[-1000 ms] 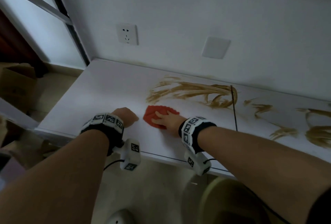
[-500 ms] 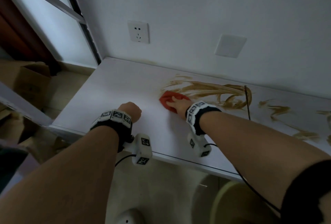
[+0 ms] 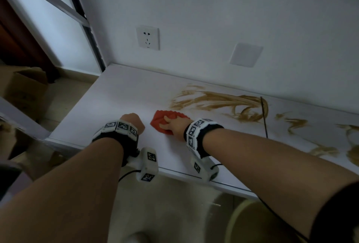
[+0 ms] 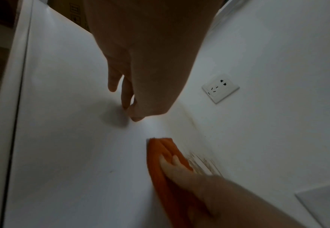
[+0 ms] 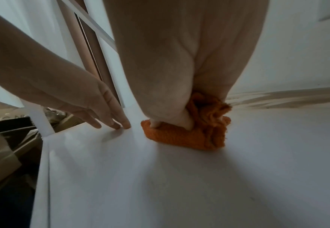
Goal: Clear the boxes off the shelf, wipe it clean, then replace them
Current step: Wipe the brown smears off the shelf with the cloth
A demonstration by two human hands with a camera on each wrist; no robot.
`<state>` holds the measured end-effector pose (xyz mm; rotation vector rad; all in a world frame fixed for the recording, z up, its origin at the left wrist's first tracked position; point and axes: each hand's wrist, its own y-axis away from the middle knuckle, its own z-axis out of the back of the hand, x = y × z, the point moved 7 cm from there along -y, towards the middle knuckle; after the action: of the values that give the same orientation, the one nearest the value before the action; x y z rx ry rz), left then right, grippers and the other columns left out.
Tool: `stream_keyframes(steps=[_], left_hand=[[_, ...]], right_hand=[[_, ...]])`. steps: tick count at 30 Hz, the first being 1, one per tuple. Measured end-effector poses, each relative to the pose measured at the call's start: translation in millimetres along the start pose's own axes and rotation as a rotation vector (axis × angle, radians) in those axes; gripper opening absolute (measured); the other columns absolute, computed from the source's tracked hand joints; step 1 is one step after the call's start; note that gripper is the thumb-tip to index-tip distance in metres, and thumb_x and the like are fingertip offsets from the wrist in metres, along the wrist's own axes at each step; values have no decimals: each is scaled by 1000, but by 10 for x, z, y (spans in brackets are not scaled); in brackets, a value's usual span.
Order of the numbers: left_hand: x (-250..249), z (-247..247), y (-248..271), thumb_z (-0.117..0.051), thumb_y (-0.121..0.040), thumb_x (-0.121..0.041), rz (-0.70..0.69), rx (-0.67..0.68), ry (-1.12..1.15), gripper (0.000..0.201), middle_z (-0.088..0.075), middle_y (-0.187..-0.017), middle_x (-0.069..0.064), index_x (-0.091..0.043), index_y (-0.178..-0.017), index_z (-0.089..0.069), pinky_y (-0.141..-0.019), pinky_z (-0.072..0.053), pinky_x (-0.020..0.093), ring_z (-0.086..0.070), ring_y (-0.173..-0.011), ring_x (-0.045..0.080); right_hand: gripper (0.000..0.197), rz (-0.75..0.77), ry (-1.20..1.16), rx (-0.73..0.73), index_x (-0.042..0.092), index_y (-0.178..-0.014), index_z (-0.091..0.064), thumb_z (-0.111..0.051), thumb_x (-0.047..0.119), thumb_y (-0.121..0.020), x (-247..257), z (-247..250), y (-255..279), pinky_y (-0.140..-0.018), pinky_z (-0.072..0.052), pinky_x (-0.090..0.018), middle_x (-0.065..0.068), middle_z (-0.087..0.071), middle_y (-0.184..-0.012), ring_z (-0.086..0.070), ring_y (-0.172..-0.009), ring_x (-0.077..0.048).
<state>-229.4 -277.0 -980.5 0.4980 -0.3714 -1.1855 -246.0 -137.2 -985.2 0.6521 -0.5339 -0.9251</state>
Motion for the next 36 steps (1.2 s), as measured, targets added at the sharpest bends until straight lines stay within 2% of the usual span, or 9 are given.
stream_keyframes(steps=[4, 8, 12, 14, 16, 20, 22, 26, 36], left_hand=[[-55, 8, -40, -35, -99, -16, 12, -3, -3, 34, -56, -130, 12, -2, -118, -59, -96, -43, 28, -54, -120, 25], [-66, 51, -29, -38, -98, -12, 30, -26, -23, 33, -58, -127, 15, 2, -119, -58, -95, -44, 30, -55, -119, 28], [-42, 10, -55, -41, -95, -12, 54, -1, 32, 24, -62, -104, 13, -1, -91, -62, -84, -45, 31, -58, -103, 28], [-28, 27, -60, -44, -94, -11, 68, -25, 71, 32, -50, -73, 6, -7, -63, -45, -74, -40, 27, -50, -87, 24], [-34, 46, -74, -45, -93, -11, 45, -54, 90, 36, -42, -64, 3, -10, -58, -38, -72, -38, 26, -49, -84, 24], [-47, 24, -97, -40, -98, -13, 9, -4, 66, 30, -62, -105, 13, -8, -70, -52, -76, -41, 29, -57, -110, 29], [-61, 54, -89, -39, -98, -12, 4, -10, 52, 31, -59, -96, 11, -7, -69, -50, -69, -40, 25, -55, -101, 26], [-40, 71, -70, -37, -100, -15, 30, -19, 57, 34, -55, -131, 13, 0, -123, -57, -94, -43, 28, -53, -122, 26], [19, 21, -159, -38, -98, -16, -2, 12, 37, 36, -53, -134, 15, 1, -125, -55, -102, -40, 31, -51, -124, 28]], right_hand=[[56, 22, 1, -35, 16, -152, -1, -23, 32, -102, 13, 126, -169, -117, -6, -38, -10, 2, -159, -1, -146, -32], [59, 20, 53, -61, 18, -152, 1, -27, 30, -102, -69, 297, -286, -117, -5, -39, -9, 7, -159, 0, -146, -32], [58, -2, 25, -124, 16, -151, 1, -27, 30, -103, -273, 391, -355, -117, -4, -35, -8, 5, -159, -2, -146, -29], [59, -44, 40, -174, 17, -151, 1, -31, 27, -102, -477, 396, -336, -117, -7, -35, -9, 5, -159, -5, -146, -31], [59, -119, 10, -200, 14, -152, -1, -29, 26, -101, -681, 374, -264, -116, -12, -36, -12, 1, -159, -10, -145, -32], [52, -107, 49, -233, 11, -148, -18, -31, 13, -98, -642, 224, -37, -112, -23, -36, -14, -13, -156, -23, -140, -31], [58, 15, 131, -211, 17, -149, -19, -37, 5, -95, -413, 72, 53, -114, -21, -39, -13, -8, -157, -21, -141, -35], [64, 126, 198, -126, 28, -151, -7, -35, 6, -98, -77, -82, 31, -116, -11, -48, -7, 7, -159, -4, -142, -44], [69, 96, 233, -156, 22, -152, 1, -38, 5, -97, -28, 410, -320, -116, -10, -39, -10, 9, -158, -3, -145, -36]])
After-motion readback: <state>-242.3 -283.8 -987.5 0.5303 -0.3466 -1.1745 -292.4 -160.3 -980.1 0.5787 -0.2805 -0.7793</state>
